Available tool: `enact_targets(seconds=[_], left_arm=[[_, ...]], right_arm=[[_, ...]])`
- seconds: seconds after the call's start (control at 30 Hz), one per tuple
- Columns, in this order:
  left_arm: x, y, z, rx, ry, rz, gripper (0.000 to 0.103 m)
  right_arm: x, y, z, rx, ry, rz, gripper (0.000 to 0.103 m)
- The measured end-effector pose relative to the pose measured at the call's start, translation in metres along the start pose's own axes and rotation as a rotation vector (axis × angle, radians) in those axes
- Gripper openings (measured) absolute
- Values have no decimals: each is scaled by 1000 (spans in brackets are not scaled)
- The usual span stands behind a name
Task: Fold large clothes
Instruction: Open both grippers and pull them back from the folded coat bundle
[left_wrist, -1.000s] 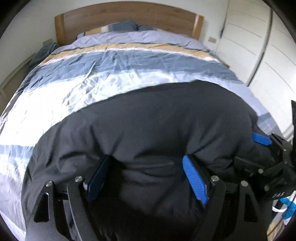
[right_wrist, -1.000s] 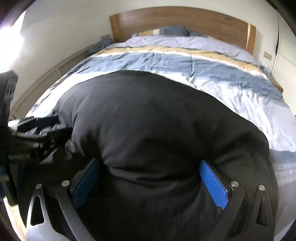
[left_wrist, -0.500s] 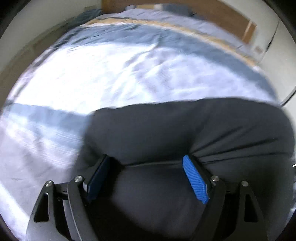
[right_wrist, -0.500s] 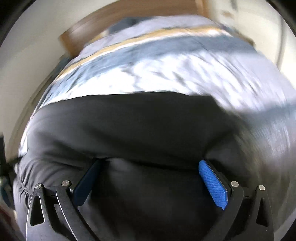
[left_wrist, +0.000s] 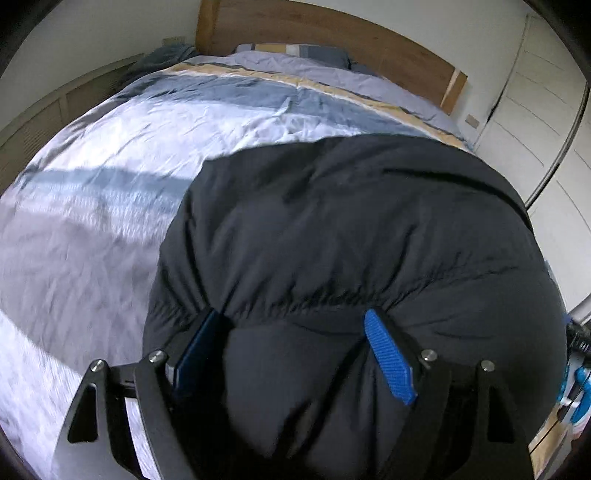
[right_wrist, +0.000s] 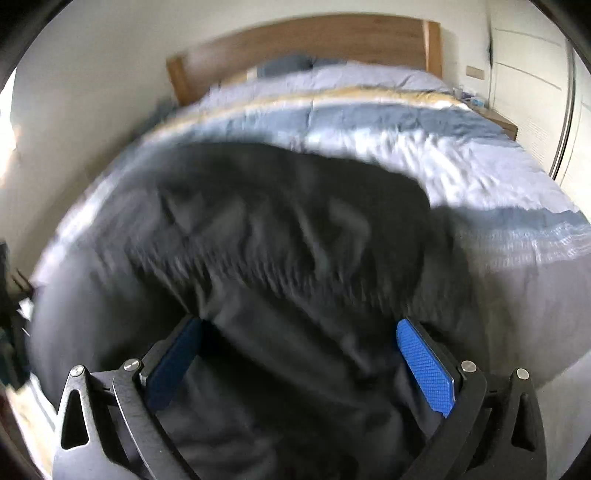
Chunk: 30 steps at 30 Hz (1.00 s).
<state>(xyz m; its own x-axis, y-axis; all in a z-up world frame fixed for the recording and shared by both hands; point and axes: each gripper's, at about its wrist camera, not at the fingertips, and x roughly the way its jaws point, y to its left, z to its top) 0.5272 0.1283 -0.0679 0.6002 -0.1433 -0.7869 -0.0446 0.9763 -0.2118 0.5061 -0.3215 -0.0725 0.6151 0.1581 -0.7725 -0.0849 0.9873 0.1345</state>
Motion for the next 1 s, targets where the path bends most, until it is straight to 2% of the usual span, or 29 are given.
enact_targets(seconds=[0.1,0.13,0.2,0.3,0.37,0.47,0.63,1.0], left_arm=[[-11,1,-10,-1,-12,35,81],[-21,-2,-15,17,-35,57,80],[-36,-3,-23,22,-73,41,80],[-45,-13,-40,54,-96,44,80],[-42,-14,-52,63,-109,51,80],[-40,-8,-58,20,-145,37,80],[-45,-8,-63,31,-147,34,80],[-59,-6,-74,47,-137,39,80]], right_arm=[[-7,-13,-19,35,-1,-23,102],[-10,-20,-22,53,7,-58,102],[-21,-28,-27,79,11,-136,103],[-43,-28,-39,116,-29,-92,103],[-51,-22,-50,97,-35,-84,102],[-46,-20,-67,92,2,-95,102],[-41,-47,-82,231,43,-31,102],[-60,-29,-90,191,62,-92,102]])
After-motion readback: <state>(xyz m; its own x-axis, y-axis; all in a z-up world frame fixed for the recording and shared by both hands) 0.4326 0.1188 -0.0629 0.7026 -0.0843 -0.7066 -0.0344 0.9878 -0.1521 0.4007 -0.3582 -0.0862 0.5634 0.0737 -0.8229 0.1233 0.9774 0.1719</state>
